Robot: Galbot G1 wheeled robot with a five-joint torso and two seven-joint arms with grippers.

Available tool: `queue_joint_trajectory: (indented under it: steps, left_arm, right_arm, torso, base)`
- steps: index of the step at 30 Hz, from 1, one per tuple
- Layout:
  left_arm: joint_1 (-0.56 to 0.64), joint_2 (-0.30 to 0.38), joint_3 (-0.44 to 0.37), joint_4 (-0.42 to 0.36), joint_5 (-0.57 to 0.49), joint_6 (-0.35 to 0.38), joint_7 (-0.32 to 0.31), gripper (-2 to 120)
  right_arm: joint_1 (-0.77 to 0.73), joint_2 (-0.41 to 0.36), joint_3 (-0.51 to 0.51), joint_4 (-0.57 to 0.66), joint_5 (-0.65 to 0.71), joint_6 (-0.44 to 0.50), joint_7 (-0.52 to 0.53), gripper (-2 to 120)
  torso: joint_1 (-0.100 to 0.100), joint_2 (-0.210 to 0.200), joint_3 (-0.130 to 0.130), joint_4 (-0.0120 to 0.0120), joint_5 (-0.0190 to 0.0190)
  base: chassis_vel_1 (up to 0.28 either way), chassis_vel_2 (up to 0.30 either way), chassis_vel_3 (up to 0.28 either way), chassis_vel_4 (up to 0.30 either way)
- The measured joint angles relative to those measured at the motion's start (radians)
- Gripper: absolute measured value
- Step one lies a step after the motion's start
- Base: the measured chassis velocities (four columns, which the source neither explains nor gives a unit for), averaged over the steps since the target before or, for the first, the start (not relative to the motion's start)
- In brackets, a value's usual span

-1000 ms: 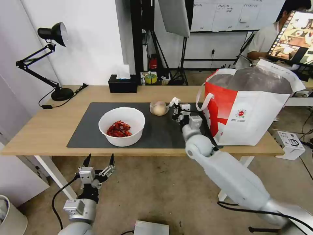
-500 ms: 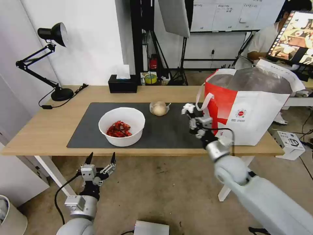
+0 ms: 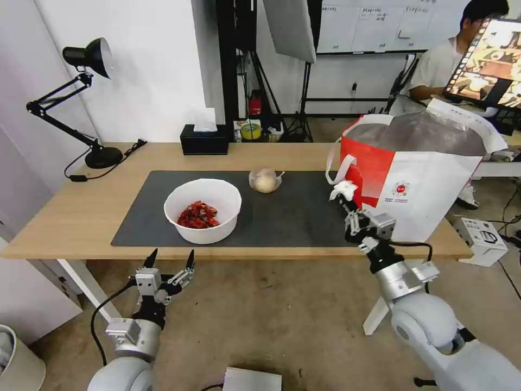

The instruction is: Pick up the trash from the table and place it into the takeout bag.

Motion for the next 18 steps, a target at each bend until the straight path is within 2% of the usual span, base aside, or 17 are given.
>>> queue_joint_trajectory:
  steps: [5,7,10,11,14,15,18]
  left_arm:
    - [0.002,-0.002,-0.001,0.004,0.002,-0.003,0.001,100]
    - [0.003,-0.004,0.0,0.004,0.004,-0.004,0.001,100]
    - [0.001,-0.009,0.001,0.011,0.007,-0.006,0.002,100]
    - [0.001,-0.009,0.001,0.011,0.007,-0.006,0.002,100]
    - [-0.003,-0.013,0.002,0.012,0.009,-0.008,0.002,100]
    - [-0.003,-0.013,0.002,0.012,0.009,-0.008,0.002,100]
    - [-0.004,-0.015,0.007,0.001,0.01,-0.01,0.003,100]
  right_arm:
    - [0.132,-0.072,0.094,-0.032,0.116,-0.028,0.038,0]
    - [0.17,-0.091,0.103,-0.05,0.142,-0.038,0.048,0]
    - [0.315,-0.158,0.1,-0.121,0.224,-0.103,0.089,0]
    - [0.315,-0.158,0.1,-0.121,0.224,-0.103,0.089,0]
    - [0.438,-0.222,0.046,-0.188,0.326,-0.219,0.108,0]
    - [0.438,-0.222,0.046,-0.188,0.326,-0.219,0.108,0]
    - [0.599,-0.277,-0.063,-0.267,0.416,-0.408,0.151,0]
  torso:
    - [0.0,0.0,0.0,0.0,0.0002]
    - [0.0,0.0,0.0,-0.0002,0.0002]
    - [0.0,0.0,0.0,0.0,0.0002]
    - [0.0,0.0,0.0,0.0,0.0002]
    - [0.0,0.0,0.0,-0.0001,0.0002]
    - [0.0,0.0,0.0,-0.0001,0.0002]
    - [0.0,0.0,0.0,-0.0001,0.0]
  base:
    - [0.0,0.0,0.0,0.0]
    - [0.0,0.0,0.0,0.0]
    - [0.0,0.0,0.0,0.0]
    - [0.0,0.0,0.0,0.0]
    - [0.0,0.0,0.0,0.0]
    - [0.0,0.0,0.0,0.0]
    - [0.0,0.0,0.0,0.0]
